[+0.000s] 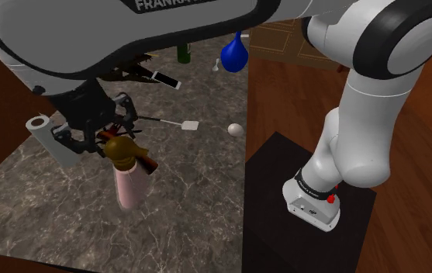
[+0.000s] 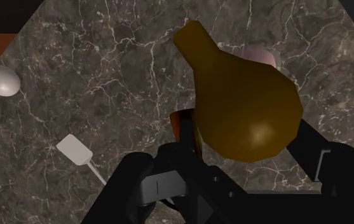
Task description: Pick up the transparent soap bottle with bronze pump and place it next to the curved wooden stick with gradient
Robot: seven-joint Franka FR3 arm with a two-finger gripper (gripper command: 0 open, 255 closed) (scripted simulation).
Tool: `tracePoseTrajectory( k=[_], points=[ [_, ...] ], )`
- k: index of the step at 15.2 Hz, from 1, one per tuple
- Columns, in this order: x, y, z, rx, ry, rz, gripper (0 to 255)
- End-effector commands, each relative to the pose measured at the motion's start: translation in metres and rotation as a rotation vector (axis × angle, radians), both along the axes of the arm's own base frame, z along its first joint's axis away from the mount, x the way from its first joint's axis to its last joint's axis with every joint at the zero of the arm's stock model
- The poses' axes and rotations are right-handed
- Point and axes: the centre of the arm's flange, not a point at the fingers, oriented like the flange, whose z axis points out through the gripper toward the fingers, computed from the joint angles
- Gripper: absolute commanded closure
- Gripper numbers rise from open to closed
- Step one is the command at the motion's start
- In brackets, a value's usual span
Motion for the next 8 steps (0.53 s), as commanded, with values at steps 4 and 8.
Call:
tracePoseTrajectory(
  k=[4, 8],
  points=[
    [0.0, 0.001, -0.026, 0.001, -0.001, 0.0, 255],
    [0.0, 0.001, -0.048, 0.001, -0.001, 0.0, 255]
  ],
)
